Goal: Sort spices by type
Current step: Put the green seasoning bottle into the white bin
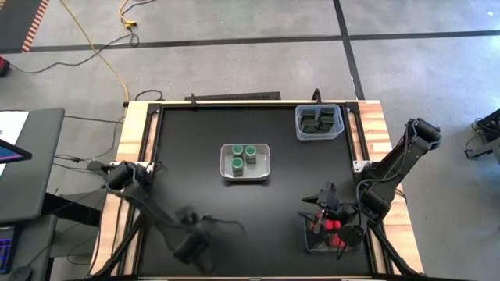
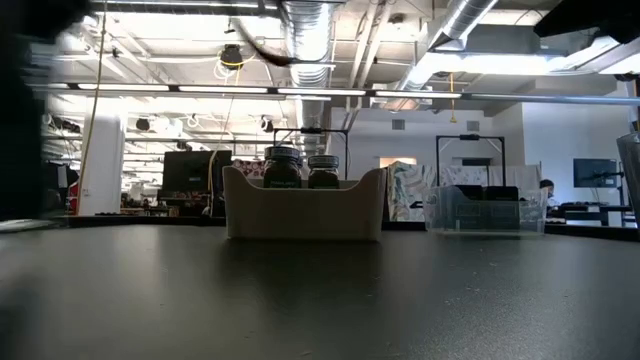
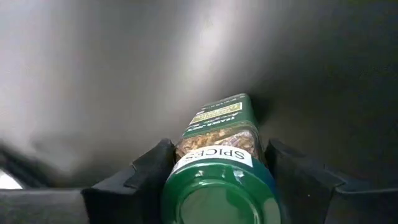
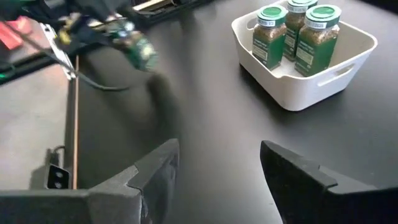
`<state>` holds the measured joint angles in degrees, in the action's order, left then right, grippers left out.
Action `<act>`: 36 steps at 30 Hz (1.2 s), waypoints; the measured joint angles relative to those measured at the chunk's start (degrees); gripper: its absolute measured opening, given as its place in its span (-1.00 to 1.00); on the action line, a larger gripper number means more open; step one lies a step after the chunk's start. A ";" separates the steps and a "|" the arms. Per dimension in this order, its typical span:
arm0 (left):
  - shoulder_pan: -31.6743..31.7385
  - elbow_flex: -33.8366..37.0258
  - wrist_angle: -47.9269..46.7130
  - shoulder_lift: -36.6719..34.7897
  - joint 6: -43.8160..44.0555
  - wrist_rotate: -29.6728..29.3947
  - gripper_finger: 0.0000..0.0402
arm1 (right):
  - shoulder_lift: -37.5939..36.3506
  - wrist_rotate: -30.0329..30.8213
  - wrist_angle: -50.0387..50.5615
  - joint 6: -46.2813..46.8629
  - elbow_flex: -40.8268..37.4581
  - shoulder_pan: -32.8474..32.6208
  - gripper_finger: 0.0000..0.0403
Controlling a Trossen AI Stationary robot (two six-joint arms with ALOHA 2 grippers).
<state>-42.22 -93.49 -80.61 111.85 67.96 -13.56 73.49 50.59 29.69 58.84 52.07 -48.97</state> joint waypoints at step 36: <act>24.10 -0.39 21.96 -4.00 -130.85 13.18 0.09 | 0.02 0.03 -3.01 5.71 0.00 3.05 0.27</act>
<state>-18.11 -93.89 -58.65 107.85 -62.89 -0.38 73.51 50.62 26.68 64.55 52.07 -45.92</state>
